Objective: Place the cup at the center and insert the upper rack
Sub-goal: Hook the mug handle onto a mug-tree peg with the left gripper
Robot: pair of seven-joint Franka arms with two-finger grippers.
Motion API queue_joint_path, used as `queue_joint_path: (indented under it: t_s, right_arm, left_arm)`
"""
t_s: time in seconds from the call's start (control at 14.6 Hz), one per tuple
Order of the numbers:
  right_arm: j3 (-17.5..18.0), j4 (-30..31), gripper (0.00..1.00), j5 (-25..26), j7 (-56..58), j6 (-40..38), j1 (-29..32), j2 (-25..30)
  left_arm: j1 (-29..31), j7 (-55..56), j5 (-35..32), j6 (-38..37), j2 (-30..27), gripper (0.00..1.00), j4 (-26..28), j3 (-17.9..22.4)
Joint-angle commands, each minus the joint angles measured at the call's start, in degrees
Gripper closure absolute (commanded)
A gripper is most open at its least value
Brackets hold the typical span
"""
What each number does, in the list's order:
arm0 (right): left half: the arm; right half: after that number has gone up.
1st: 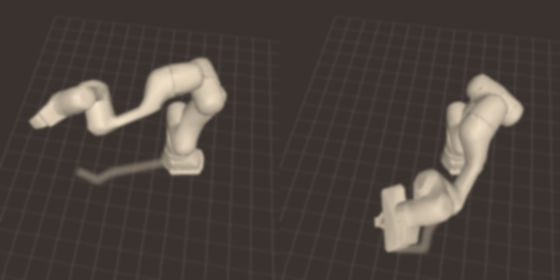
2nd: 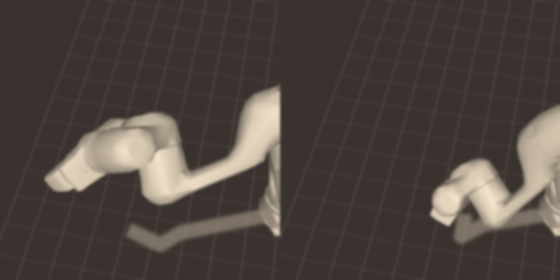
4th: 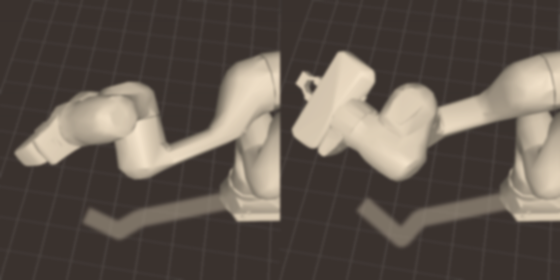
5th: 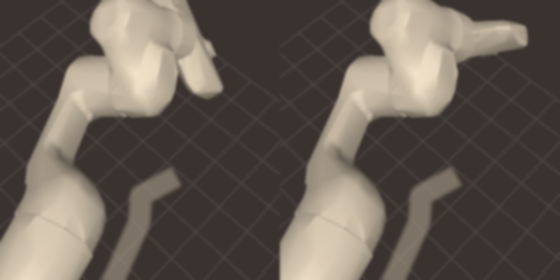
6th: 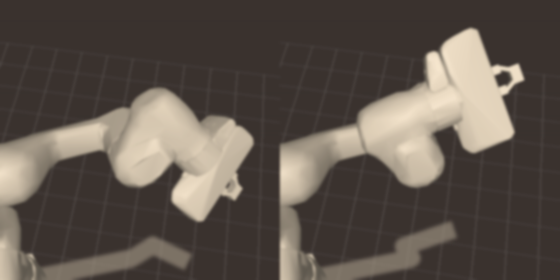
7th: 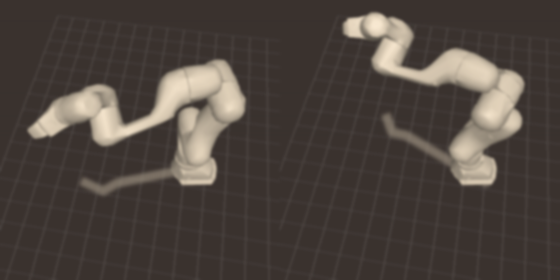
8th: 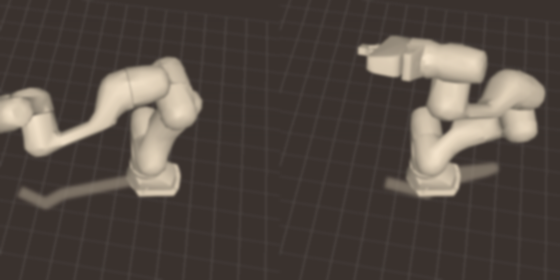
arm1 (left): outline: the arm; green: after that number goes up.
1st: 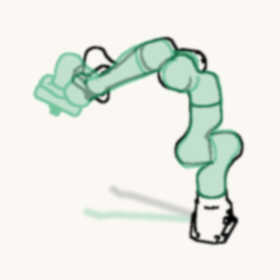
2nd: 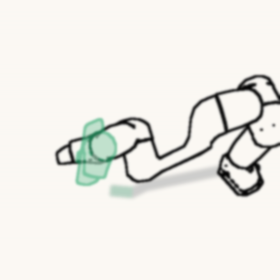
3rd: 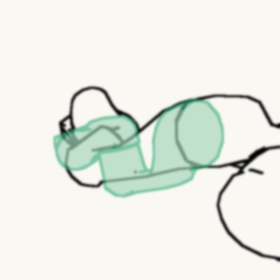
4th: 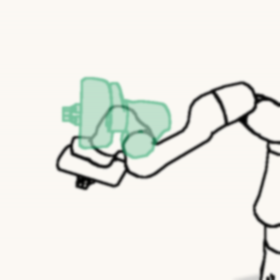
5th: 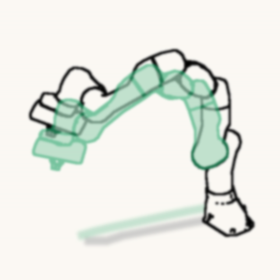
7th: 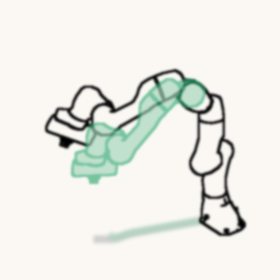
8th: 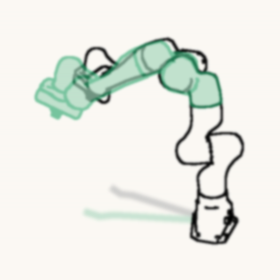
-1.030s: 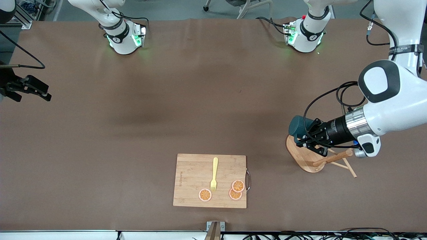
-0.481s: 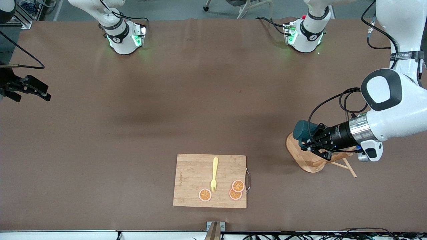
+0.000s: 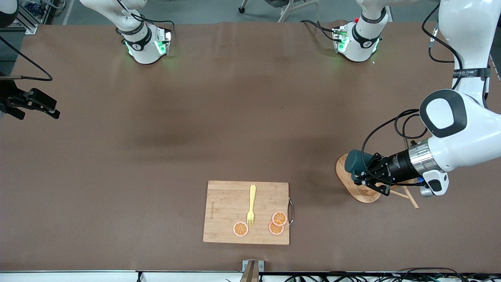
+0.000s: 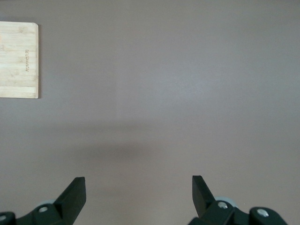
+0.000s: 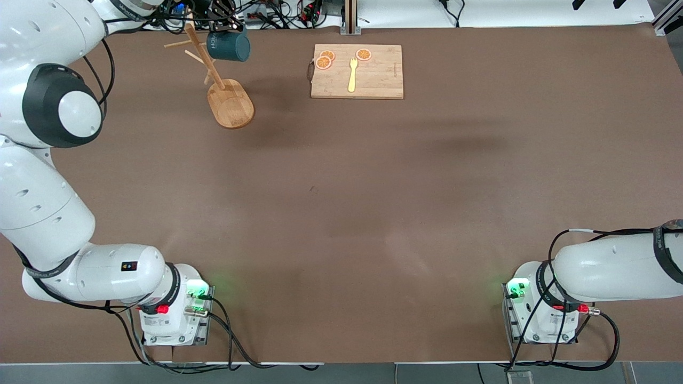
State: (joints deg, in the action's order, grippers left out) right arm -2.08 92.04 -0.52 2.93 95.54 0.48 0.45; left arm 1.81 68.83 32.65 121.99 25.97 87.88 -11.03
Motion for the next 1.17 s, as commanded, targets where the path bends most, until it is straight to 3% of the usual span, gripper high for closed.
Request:
queue_joint_path:
  t_s: [0.0, 1.1]
  right_arm:
    - [0.15, 0.07, 0.0, 0.17, 0.15, -0.17, -0.04, 0.51]
    - [0.15, -0.02, 0.0, 0.08, 0.15, 1.49, -0.13, 0.07]
  left_arm:
    - [0.39, -1.5, 1.19, 0.79, -0.14, 1.0, 0.28, -0.31]
    - [3.03, -5.63, 0.83, 1.32, 0.74, 0.99, 0.01, -0.05]
